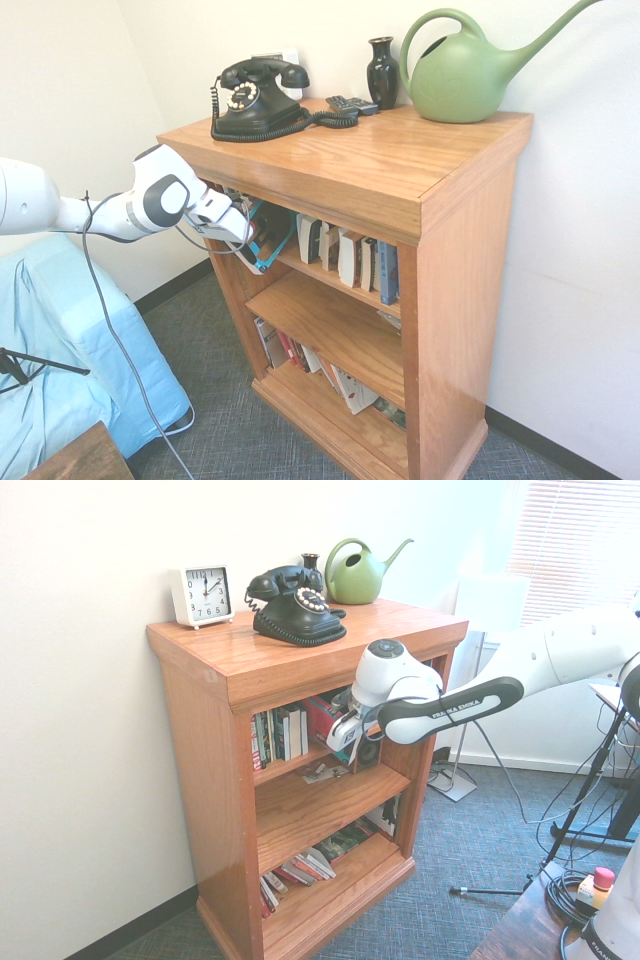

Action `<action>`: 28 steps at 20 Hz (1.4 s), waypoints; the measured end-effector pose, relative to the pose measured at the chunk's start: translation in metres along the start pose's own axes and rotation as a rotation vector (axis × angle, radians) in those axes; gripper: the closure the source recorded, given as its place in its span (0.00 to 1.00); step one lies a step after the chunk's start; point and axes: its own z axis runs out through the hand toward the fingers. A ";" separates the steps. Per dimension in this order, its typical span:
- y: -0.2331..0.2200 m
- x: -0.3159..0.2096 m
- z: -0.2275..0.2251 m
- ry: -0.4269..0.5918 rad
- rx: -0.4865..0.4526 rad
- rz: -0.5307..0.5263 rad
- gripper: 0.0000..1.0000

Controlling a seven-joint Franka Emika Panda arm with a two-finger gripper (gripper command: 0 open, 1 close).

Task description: Organize the shelf

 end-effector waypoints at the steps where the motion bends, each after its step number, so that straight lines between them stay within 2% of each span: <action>1: -0.002 0.001 0.000 0.000 0.000 0.001 1.00; 10: -0.010 0.010 0.003 -0.078 0.016 0.056 1.00; 17: -0.014 0.007 -0.001 -0.098 0.034 0.064 1.00; 18: -0.015 0.006 -0.001 -0.098 0.035 0.063 0.00; 28: -0.015 0.006 0.001 -0.086 0.050 0.059 0.00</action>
